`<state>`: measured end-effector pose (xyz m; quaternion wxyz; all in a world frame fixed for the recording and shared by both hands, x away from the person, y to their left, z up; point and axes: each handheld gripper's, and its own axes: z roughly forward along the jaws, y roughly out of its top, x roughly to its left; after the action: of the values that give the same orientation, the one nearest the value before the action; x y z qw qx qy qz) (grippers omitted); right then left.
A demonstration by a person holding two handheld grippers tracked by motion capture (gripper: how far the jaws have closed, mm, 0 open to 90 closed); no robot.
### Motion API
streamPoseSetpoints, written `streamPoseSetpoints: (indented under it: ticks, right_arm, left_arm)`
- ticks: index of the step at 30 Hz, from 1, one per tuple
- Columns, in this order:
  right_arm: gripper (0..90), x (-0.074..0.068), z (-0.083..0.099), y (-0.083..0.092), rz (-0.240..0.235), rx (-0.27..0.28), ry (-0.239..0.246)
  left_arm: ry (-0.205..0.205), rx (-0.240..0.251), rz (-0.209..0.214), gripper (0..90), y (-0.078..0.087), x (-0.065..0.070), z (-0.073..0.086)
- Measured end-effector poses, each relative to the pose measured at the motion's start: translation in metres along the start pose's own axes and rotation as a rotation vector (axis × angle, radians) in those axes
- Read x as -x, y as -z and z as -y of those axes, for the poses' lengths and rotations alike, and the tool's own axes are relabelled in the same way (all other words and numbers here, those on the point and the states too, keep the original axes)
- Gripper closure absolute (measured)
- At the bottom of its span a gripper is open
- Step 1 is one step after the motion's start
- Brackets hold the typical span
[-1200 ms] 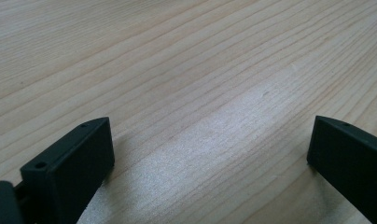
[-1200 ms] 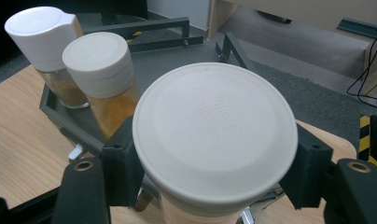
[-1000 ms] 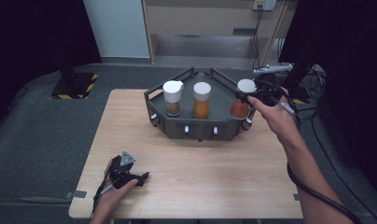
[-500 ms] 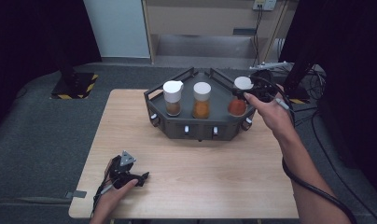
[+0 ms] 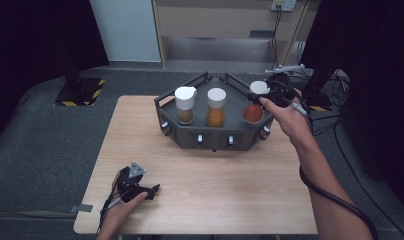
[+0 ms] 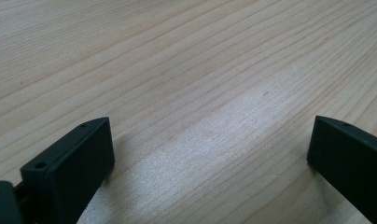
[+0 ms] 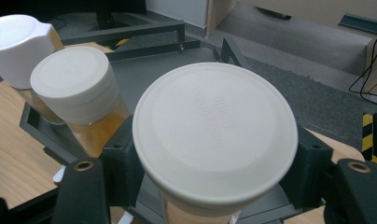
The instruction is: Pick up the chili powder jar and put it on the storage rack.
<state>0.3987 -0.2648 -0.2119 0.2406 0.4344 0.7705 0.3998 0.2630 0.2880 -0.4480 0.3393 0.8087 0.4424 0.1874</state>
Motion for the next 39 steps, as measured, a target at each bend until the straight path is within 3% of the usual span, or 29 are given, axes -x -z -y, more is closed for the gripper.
streamPoseSetpoints:
  ticks: [39]
  right_arm:
    - [34.3, -0.008, 0.002, -0.039, -0.007, -0.020, -0.007]
  left_arm:
    - [-0.001, -0.001, -0.001, 0.0, 0.000, 0.000, 0.000]
